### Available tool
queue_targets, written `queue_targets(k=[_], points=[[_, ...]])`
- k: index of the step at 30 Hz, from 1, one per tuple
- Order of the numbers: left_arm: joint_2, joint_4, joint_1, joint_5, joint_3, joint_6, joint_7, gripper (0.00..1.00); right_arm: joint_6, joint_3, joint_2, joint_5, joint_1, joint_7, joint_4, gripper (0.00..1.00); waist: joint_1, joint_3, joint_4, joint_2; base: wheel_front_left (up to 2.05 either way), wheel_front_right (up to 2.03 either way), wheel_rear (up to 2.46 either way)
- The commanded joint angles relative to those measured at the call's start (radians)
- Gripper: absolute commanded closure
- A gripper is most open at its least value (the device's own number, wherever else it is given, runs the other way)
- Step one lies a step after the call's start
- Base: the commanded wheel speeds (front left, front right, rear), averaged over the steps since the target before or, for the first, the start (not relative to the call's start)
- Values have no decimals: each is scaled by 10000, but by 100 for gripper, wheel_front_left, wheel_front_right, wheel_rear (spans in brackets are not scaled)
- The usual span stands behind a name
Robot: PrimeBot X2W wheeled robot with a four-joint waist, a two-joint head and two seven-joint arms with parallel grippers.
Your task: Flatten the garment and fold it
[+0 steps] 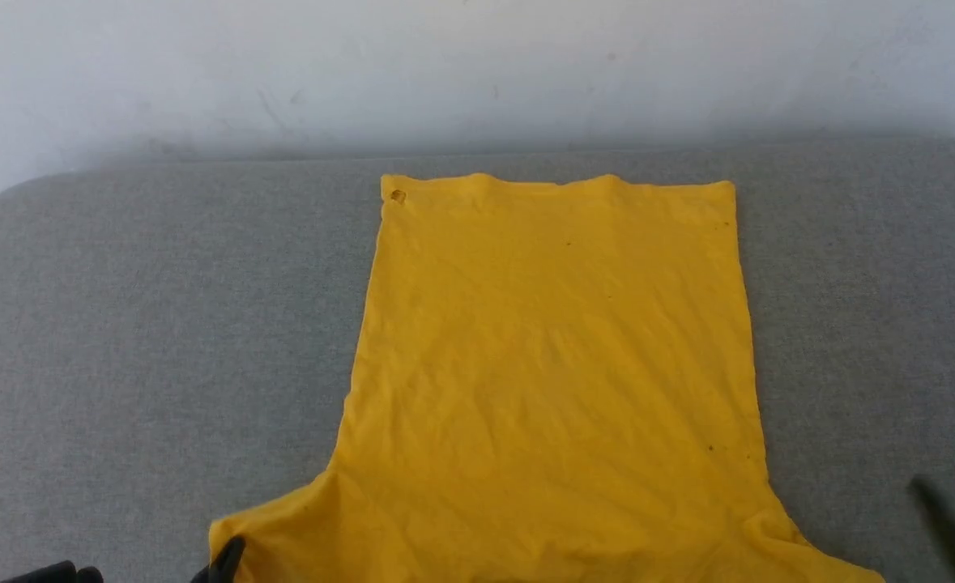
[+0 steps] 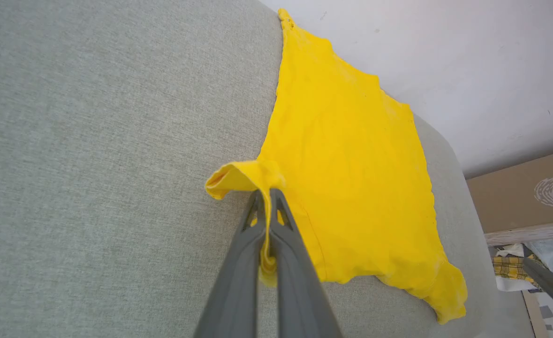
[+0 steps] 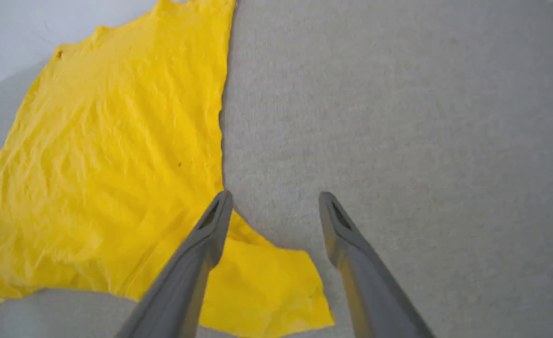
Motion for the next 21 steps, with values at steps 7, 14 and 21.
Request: queue_targets(k=[7,14,21], points=[[-3,-302,-569,387,-135,-70,-198,100,-7,-560,-936,-1225,-3965,-825,-582,0,0,789,167,0,0,0,0],[104,-587,-1155,724,-396,-196,-183,100,-7,441,-1236,-2195,-7696,-880,1471,0,0,1610,553,0,0,0,0],[136,-679,-1832,938,-675,-390,-155,100,-7,665,-1268,-3006,-9790,-820,3961,0,0,2516,1113,0,0,0,0]])
